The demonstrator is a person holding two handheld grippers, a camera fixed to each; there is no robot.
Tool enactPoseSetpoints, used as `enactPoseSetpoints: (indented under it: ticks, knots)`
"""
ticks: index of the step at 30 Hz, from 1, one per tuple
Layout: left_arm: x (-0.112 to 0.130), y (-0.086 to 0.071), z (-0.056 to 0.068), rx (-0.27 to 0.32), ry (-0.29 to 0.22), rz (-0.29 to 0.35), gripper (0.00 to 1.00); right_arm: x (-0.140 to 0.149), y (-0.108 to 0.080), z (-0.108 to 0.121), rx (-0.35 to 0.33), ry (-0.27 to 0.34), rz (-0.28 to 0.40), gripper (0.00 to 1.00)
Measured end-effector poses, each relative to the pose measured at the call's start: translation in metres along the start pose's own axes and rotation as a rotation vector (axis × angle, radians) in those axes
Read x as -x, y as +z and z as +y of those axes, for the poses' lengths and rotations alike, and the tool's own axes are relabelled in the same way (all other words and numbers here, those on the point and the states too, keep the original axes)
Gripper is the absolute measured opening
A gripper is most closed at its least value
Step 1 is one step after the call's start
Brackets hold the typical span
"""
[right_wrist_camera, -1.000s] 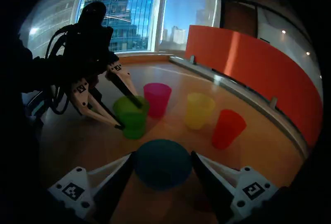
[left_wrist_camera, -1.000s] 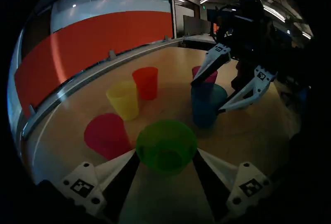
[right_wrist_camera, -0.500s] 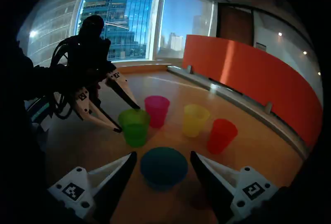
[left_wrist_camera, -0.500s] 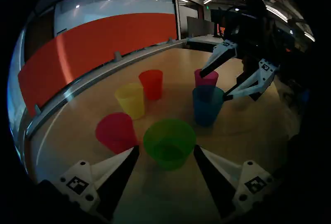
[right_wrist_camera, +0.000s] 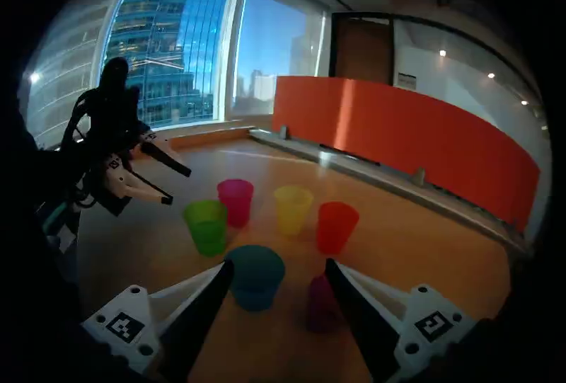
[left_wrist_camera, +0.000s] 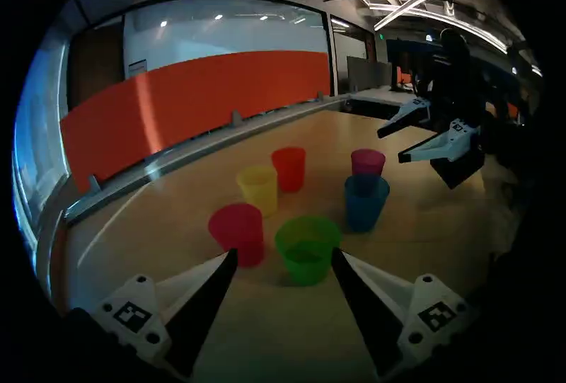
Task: Pour water
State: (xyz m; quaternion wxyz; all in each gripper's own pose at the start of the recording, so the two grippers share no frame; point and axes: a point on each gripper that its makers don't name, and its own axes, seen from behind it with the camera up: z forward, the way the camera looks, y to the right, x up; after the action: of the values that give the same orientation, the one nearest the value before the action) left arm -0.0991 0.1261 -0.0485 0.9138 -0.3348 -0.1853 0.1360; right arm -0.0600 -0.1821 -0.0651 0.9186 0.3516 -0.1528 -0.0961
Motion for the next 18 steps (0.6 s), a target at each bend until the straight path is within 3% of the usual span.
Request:
enactPoseSetpoints:
  ticks: [9, 18]
  knots:
    - [-0.017, -0.026, -0.013, -0.13, -0.048, 0.104, 0.98, -0.024, -0.03, 0.04, 0.185, 0.041, 0.102, 1.0]
    - [-0.04, -0.046, -0.03, -0.253, -0.076, 0.225, 0.98, -0.048, -0.054, 0.076, 0.372, 0.01, 0.199, 1.0]
